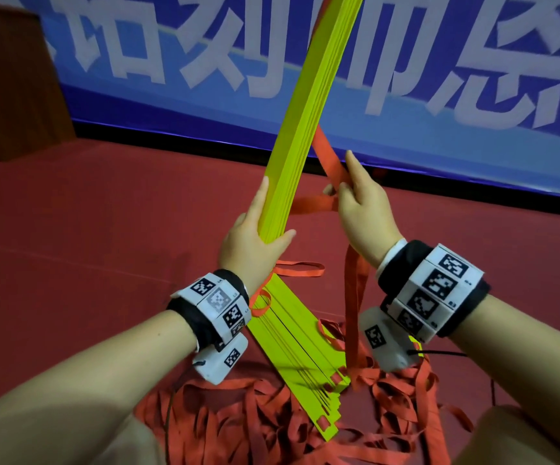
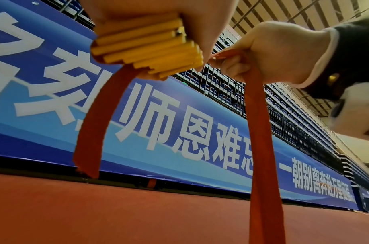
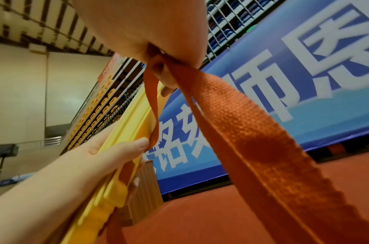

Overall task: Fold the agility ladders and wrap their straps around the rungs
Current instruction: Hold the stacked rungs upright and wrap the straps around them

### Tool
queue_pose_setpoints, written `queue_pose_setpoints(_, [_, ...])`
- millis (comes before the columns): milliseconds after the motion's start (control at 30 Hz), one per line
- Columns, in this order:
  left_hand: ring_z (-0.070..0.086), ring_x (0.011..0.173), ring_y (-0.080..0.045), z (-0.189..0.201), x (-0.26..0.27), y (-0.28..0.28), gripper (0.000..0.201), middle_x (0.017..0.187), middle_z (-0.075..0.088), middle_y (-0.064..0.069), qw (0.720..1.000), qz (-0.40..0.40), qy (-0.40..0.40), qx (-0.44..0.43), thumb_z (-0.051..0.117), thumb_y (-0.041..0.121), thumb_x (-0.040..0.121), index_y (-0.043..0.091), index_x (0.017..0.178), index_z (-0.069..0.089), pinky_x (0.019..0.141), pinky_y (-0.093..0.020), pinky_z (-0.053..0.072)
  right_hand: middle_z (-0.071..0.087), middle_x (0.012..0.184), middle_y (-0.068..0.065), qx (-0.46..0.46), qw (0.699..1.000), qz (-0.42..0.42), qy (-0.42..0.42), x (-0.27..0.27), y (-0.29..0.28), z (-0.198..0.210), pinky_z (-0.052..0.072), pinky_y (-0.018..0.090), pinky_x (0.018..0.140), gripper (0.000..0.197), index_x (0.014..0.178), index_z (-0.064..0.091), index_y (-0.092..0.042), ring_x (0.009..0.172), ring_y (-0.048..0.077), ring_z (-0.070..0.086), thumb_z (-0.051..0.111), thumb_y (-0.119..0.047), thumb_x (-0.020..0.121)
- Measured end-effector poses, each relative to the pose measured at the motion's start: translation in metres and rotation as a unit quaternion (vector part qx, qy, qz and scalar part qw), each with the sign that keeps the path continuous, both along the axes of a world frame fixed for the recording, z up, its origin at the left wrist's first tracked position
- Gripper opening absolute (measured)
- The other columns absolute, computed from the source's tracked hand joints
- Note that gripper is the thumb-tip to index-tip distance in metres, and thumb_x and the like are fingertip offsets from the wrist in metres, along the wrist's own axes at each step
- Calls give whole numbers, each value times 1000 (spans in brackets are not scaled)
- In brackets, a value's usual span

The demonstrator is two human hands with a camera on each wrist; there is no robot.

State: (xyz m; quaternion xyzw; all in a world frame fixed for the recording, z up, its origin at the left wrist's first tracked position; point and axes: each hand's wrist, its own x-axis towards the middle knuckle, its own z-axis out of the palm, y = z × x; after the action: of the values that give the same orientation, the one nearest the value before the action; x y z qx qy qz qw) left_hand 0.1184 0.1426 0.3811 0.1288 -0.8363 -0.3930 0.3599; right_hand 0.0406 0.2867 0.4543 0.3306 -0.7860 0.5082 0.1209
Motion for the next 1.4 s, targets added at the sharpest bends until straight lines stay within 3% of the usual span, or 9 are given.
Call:
queue_pose_setpoints(267, [58,113,-31,3,-5,18,90,125,59,-8,1000,17,17,10,70,40,84,57,146,7,92,-41,50,53,107,1,-21,995,-39,-90,-10,-13,3,41,30,84,63,152,19,-8,92,16,54,40,-36,100])
queue_pose_setpoints(400, [61,102,-35,6,-1,22,92,113,60,-8,1000,17,9,-16,70,38,84,57,147,5,83,-42,52,53,118,2,-46,990,-36,-132,-12,-21,4,43,38,95,109,153,15,-17,97,15,44,40,-78,67])
queue_pose_setpoints(567, [61,98,-38,9,6,34,91,109,56,-8,997,4,-40,-66,70,43,84,52,147,5,78,-43,50,62,96,-3,-68,996,-36,-49,-9,-27,9,45,29,76,95,154,-3,-23,86,14,58,59,-53,88])
queue_pose_setpoints(700, [61,92,-38,7,6,41,85,102,54,-5,991,1,-52,-127,59,56,84,52,147,1,71,-41,48,60,122,0,-138,990,-26,-22,-8,-24,5,51,40,91,96,154,-2,-20,102,18,62,64,-37,87])
queue_pose_setpoints(833, [48,129,-18,13,3,31,69,146,45,3,988,-148,-23,34,47,53,89,52,146,8,96,-27,40,52,138,-1,-193,980,3,-47,-12,-16,4,47,46,101,96,154,1,-20,118,17,57,61,-39,82])
queue_pose_setpoints(967, [69,96,-19,29,17,16,57,115,70,-12,859,-307,-111,394,59,33,87,5,136,48,89,-34,55,51,138,17,-234,968,63,-65,-11,-14,5,49,46,99,88,153,12,-13,118,24,57,63,-31,84])
queue_pose_setpoints(1100, [72,73,-30,30,32,17,46,90,74,-14,770,-453,-139,428,78,19,74,2,110,55,61,-36,59,59,122,12,-251,959,111,-68,-7,-13,7,52,27,81,72,150,20,-6,98,10,62,59,-15,90])
queue_pose_setpoints(1267, [64,63,-20,26,25,26,66,86,67,-11,858,-349,-72,370,69,-5,81,22,136,45,56,-31,56,68,92,-13,-119,987,97,-41,-16,5,13,58,31,69,53,140,38,-14,79,11,67,59,-25,93])
queue_pose_setpoints(1400, [47,125,-6,12,18,14,100,145,43,8,939,-258,-28,226,76,0,78,29,153,17,83,-2,42,60,54,-26,50,996,62,-49,-15,15,15,33,11,40,26,119,57,-14,38,1,46,55,-28,97])
